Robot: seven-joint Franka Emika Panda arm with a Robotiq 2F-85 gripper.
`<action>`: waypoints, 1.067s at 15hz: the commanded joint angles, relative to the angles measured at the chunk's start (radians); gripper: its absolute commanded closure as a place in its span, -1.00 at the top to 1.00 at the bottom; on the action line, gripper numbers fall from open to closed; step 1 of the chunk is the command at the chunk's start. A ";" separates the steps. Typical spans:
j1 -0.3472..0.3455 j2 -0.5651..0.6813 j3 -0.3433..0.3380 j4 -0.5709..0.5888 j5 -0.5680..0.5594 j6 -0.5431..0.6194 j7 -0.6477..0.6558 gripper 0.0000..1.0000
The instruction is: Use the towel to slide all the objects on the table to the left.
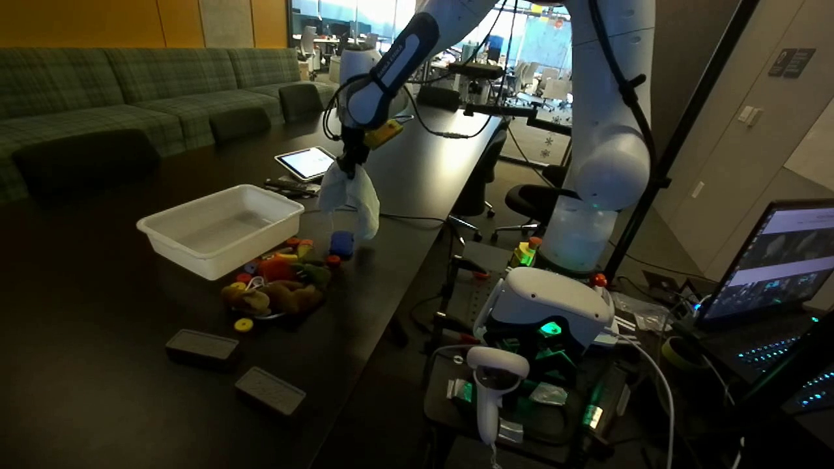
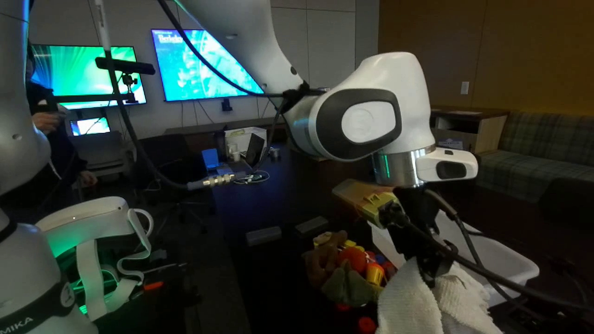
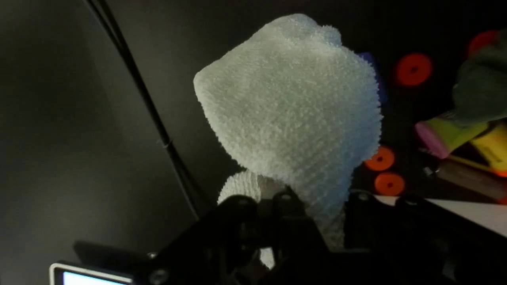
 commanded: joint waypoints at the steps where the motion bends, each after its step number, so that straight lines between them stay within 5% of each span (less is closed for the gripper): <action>1: 0.077 0.234 -0.139 0.140 -0.165 0.187 0.210 -0.69; 5: 0.117 0.487 -0.252 0.328 -0.267 0.249 0.365 -0.68; 8: 0.120 0.675 -0.280 0.495 -0.182 0.241 0.323 -0.68; 16: 0.128 0.854 -0.237 0.693 -0.083 0.186 0.229 -0.69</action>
